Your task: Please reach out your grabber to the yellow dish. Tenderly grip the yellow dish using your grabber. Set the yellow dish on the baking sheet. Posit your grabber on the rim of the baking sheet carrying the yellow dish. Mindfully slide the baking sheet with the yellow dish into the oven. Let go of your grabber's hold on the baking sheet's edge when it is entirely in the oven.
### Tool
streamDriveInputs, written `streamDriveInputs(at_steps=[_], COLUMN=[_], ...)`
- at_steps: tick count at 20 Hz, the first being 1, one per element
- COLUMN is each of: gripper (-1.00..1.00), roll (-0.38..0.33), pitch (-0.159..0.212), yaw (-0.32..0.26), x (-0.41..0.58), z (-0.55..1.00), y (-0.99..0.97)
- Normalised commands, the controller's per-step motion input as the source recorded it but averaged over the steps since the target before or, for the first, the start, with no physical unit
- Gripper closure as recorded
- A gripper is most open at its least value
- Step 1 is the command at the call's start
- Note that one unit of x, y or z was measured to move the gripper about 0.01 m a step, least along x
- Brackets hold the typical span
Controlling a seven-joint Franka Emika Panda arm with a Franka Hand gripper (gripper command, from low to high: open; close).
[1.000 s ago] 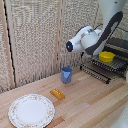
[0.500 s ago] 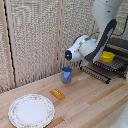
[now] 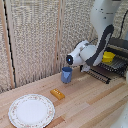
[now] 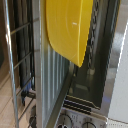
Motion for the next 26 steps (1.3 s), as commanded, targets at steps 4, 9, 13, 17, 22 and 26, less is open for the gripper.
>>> streamDriveInputs(at_steps=[4, 9, 13, 17, 22, 26], gripper=[-1.00, -1.00, 1.00, 1.00, 1.00, 1.00], roll=[0.019, 0.024, 0.036, 0.018, -0.012, 0.034], pitch=[0.063, 0.061, 0.067, 0.011, 0.005, 0.000], yaw=[-0.048, -0.039, -0.006, -0.003, -0.004, -0.042], x=[0.019, 0.040, 0.044, 0.002, 0.017, 0.066], z=[-0.07, -0.06, -0.01, 0.00, 0.00, 0.23], y=[-0.39, -0.36, -0.30, -0.11, 0.00, -0.01])
